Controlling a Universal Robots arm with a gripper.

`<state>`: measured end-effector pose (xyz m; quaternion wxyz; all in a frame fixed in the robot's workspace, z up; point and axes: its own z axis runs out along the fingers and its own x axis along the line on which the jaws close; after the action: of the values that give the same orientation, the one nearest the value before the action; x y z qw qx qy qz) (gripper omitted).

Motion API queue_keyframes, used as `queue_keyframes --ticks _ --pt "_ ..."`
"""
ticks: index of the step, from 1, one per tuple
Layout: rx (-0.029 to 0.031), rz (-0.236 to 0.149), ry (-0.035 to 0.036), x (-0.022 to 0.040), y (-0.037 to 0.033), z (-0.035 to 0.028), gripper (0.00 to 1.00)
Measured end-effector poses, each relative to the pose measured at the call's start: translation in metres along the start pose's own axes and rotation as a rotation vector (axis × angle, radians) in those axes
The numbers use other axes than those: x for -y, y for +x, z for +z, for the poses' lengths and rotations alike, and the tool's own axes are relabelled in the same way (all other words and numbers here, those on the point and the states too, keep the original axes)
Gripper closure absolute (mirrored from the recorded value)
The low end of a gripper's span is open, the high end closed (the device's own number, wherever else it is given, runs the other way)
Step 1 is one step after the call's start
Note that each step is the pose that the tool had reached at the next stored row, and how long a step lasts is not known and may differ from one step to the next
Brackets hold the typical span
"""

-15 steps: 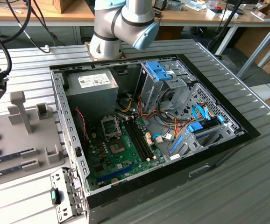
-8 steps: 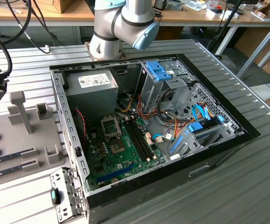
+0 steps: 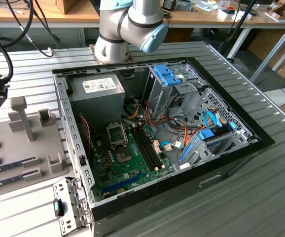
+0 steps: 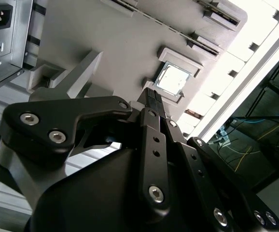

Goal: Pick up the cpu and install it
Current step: 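Reach for the cpu, then pick up the cpu and move it towards the insertion slot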

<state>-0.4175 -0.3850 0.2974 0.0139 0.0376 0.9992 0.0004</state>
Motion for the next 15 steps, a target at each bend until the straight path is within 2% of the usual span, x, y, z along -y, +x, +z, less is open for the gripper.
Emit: queue_keyframes --ticks 15 --pt "0.0000 0.000 0.0000 -0.0001 0.0010 0.0003 0.89"
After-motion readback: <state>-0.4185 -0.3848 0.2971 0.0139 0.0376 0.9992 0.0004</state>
